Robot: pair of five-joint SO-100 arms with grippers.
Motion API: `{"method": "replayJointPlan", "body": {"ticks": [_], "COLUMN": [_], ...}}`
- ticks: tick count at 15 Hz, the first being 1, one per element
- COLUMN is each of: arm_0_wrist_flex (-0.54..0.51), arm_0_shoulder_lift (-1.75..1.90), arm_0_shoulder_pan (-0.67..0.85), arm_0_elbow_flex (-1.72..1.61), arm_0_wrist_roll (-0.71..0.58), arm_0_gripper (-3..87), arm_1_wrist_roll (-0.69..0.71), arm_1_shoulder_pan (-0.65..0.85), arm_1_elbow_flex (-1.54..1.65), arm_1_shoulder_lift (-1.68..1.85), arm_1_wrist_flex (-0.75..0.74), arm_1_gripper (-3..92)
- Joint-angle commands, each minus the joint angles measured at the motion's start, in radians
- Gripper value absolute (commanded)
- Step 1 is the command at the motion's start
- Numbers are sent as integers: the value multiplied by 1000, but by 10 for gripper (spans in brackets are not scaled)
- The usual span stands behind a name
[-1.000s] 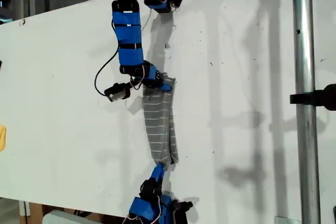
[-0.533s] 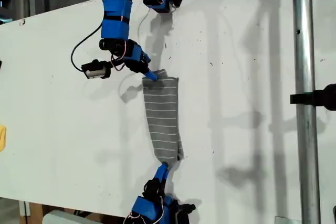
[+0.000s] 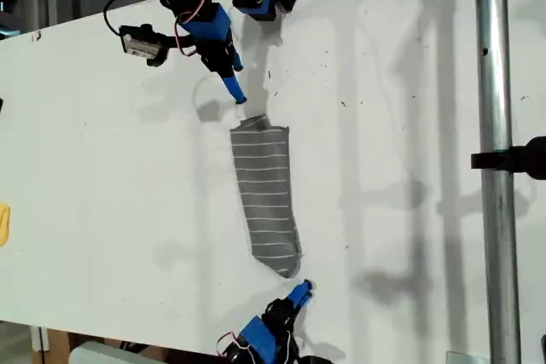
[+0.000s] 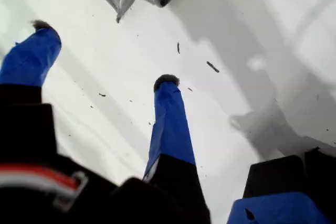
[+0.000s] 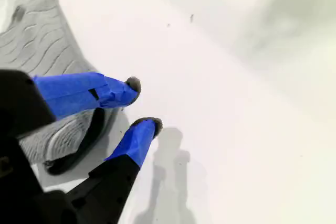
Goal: Grasp corners of a towel and fold twice.
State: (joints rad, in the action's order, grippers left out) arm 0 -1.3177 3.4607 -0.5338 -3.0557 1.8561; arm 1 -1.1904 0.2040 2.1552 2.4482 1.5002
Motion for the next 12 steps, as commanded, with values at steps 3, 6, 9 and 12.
{"method": "replayJointPlan", "body": {"ticks": [3, 6, 9, 12], "arm_0_wrist_flex": [17, 37, 26, 25], "arm_0_shoulder_lift": [8, 8, 8, 8], "arm_0_shoulder_pan": [-307, -488, -480, -457], "arm_0_elbow_flex": [9, -61, -61, -61], "arm_0_wrist_roll": [92, 196, 107, 91], "arm_0_gripper": [167, 167, 109, 109], "arm_1_wrist_roll": [-89, -161, -268, -213], "arm_1_shoulder_pan": [-78, -138, -170, -87], "arm_1_elbow_flex": [143, 259, 279, 345], "arm_1_shoulder_lift": [216, 466, 443, 348], "arm_1_wrist_flex": [-2, 15, 51, -83], "arm_1_gripper": [404, 417, 458, 474]}}
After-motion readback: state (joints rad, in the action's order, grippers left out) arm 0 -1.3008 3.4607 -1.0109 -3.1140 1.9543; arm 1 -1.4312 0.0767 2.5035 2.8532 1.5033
